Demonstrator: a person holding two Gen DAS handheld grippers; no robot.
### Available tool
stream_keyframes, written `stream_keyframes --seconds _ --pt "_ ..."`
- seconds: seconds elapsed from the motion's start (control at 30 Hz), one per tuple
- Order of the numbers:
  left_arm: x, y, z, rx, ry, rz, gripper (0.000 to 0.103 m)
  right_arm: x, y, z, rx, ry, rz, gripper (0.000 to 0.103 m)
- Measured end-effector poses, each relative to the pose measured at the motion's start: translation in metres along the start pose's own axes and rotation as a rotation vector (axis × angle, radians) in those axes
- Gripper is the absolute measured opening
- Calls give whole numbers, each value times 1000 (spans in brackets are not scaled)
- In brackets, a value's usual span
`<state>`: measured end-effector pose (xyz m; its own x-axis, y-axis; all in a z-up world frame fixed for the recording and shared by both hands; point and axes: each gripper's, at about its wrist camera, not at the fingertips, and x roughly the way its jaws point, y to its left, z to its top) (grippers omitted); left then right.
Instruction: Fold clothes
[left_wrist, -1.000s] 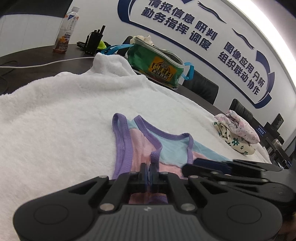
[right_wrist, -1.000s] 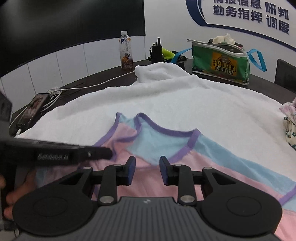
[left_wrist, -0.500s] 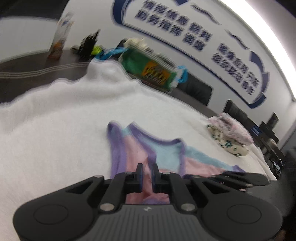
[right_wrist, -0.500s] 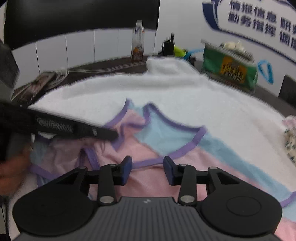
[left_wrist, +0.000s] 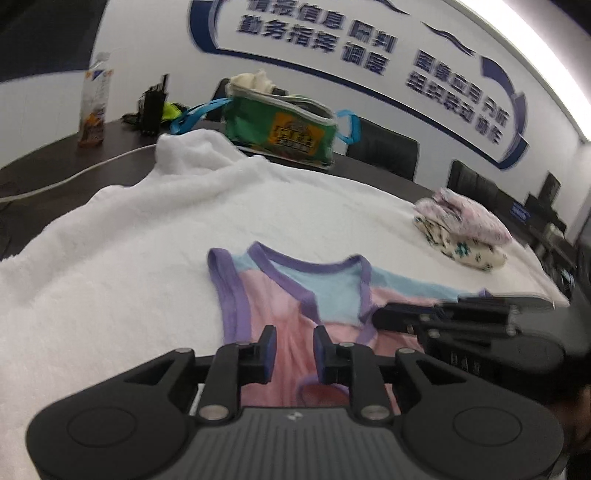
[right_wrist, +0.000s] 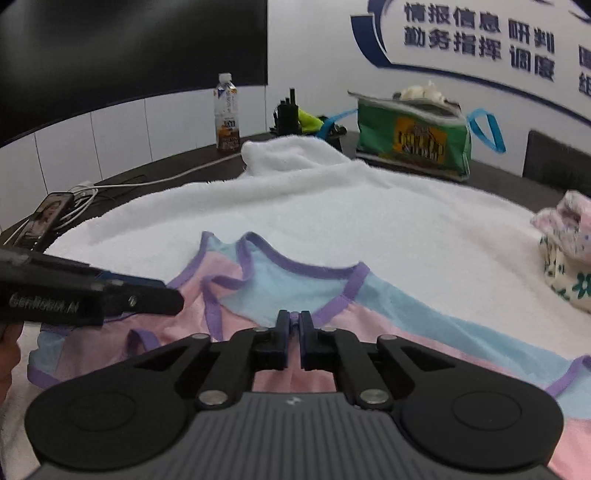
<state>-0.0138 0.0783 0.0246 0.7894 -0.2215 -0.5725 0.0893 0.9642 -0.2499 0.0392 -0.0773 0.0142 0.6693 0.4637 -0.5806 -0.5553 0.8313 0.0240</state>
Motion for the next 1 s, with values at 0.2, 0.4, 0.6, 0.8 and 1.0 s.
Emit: stream_keyframes --seconds 0.2,0.4,0.6,0.8,1.0 --pt "-1 -17 -19 104 26 102 20 -12 13 7 -123 -8 95 30" --pt "-6 -21 -29 140 -2 136 19 5 42 -6 -297 61 108 30" --pt "-6 -19 -29 129 -5 130 19 5 47 -6 -366 81 127 24" --pt "-7 -20 -29 132 -9 131 19 9 37 6 -324 117 201 5" --pt "-21 -8 -23 74 -26 63 19 12 47 3 -382 101 112 6"
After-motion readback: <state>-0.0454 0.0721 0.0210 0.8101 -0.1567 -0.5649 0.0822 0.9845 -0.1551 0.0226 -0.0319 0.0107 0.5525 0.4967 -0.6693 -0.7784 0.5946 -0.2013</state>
